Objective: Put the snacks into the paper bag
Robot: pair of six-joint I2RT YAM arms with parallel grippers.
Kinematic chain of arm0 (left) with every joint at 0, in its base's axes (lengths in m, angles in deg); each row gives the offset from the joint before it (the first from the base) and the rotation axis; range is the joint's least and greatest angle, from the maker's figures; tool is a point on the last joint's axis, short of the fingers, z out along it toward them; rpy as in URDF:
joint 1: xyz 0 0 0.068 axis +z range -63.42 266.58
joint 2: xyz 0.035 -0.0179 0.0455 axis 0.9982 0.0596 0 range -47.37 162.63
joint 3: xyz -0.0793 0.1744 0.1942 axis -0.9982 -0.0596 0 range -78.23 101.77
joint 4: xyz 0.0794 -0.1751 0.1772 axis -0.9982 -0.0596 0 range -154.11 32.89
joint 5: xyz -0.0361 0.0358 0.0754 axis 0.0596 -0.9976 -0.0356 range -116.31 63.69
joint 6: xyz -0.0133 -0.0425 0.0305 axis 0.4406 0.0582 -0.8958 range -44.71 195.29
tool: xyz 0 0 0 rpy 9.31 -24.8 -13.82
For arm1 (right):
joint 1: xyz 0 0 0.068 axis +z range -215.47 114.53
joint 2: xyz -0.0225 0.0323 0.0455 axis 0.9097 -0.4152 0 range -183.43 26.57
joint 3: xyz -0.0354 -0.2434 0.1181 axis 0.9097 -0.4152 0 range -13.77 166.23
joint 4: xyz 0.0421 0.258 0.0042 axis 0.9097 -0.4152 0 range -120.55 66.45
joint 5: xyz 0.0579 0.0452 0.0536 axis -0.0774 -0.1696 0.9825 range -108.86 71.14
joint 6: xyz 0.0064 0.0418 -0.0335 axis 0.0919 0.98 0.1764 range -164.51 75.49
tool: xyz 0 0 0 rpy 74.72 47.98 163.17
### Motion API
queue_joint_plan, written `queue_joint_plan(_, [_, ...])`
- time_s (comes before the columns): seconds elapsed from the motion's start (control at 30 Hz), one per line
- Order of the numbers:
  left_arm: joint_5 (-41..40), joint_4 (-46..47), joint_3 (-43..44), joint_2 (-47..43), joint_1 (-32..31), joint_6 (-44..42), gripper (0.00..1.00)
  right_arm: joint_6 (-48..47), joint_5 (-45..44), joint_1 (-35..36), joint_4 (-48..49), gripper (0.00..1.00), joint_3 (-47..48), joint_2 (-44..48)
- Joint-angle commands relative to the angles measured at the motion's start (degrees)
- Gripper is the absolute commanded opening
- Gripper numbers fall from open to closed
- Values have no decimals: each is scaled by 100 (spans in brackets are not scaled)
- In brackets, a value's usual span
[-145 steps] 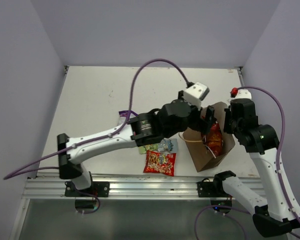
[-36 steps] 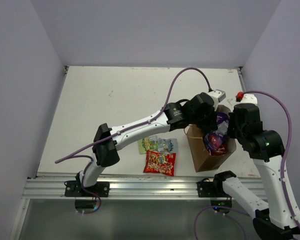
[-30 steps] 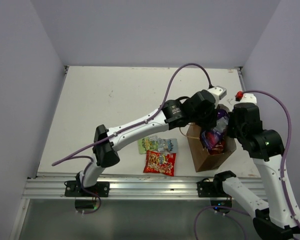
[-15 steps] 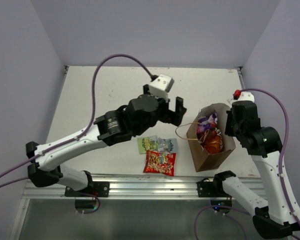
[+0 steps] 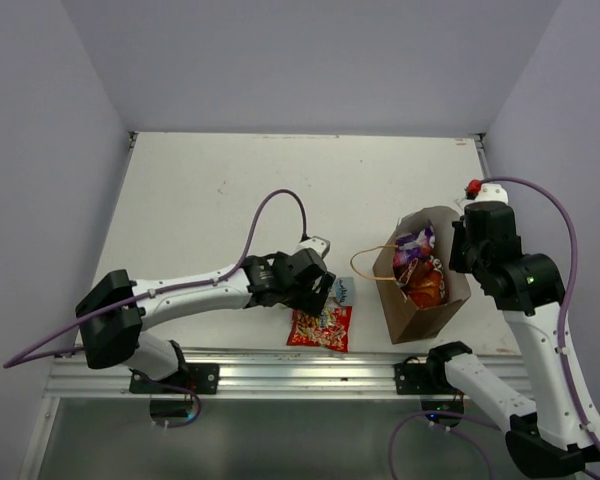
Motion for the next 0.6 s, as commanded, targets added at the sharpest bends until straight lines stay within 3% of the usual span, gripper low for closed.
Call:
queue_joint_plan(0.0, [476, 414, -27, -23, -28, 251, 100, -62, 167, 34, 163, 0, 108, 17])
queue_joint_plan(0.43, [1241, 616, -273, 1050, -116, 357, 98, -53, 150, 34, 58, 0, 108, 122])
queue_joint_plan(0.53, [1268, 660, -282, 1191, -124, 348, 66, -53, 159, 33, 58, 0, 90, 140])
queue_joint_plan(0.57, [1233, 626, -256, 1208, -125, 365, 40, -53, 167, 42, 49, 0, 90, 140])
